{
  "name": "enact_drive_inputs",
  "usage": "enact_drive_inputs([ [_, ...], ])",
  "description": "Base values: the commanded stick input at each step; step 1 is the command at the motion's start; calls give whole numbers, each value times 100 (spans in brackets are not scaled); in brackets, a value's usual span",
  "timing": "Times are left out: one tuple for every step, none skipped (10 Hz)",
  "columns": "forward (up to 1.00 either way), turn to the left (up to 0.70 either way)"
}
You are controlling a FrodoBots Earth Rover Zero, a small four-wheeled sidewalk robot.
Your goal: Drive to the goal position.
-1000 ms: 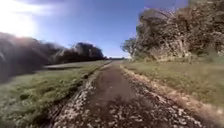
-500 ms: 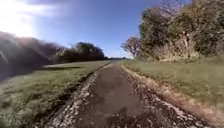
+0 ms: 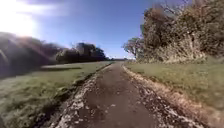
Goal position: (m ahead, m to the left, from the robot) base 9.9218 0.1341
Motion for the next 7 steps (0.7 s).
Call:
enact_drive_inputs([
  [85,0],
  [85,0],
  [85,0],
  [85,0],
  [85,0],
  [85,0],
  [85,0],
])
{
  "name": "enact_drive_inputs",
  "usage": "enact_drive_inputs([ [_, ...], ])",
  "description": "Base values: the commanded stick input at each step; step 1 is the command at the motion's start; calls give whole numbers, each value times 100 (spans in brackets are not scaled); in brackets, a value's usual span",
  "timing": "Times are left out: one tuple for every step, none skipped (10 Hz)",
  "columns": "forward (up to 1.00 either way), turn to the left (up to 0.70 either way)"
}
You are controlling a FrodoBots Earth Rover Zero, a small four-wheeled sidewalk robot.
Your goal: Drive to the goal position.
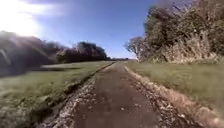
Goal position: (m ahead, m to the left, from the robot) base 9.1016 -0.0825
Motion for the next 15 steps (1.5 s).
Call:
enact_drive_inputs([
  [85,0],
  [85,0],
  [85,0],
  [85,0],
  [85,0],
  [85,0],
  [85,0],
  [85,0],
  [85,0],
  [85,0],
  [85,0],
  [85,0],
  [85,0],
  [85,0],
  [85,0],
])
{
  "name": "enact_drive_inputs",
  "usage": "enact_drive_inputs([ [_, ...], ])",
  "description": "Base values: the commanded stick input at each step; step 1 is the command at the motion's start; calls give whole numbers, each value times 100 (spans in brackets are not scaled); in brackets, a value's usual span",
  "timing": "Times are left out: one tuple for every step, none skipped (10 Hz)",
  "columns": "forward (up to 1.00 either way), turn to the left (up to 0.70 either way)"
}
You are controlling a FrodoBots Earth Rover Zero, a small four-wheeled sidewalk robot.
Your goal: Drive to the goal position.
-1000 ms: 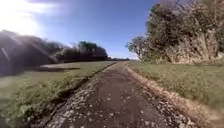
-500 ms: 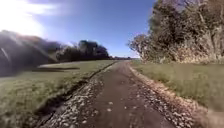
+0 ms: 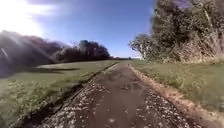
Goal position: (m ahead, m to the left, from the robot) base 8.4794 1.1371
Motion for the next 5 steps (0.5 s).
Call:
enact_drive_inputs([
  [85,0],
  [85,0],
  [85,0],
  [85,0],
  [85,0],
])
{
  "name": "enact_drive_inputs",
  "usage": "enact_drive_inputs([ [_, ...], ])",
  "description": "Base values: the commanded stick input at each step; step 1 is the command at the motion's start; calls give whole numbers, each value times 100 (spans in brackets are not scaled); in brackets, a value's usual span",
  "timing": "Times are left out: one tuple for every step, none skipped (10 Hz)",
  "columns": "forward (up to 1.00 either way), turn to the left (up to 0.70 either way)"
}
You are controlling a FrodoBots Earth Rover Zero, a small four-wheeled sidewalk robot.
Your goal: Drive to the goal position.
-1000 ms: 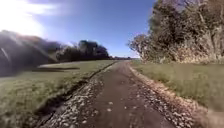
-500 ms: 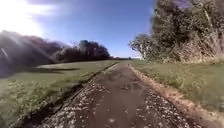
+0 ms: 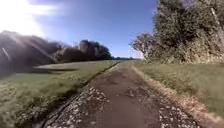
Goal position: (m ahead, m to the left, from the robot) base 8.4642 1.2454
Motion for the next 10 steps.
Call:
enact_drive_inputs([
  [85,0],
  [85,0],
  [85,-16],
  [85,-25],
  [85,0],
  [85,0],
  [85,0],
  [85,0],
  [85,0],
  [85,-15],
])
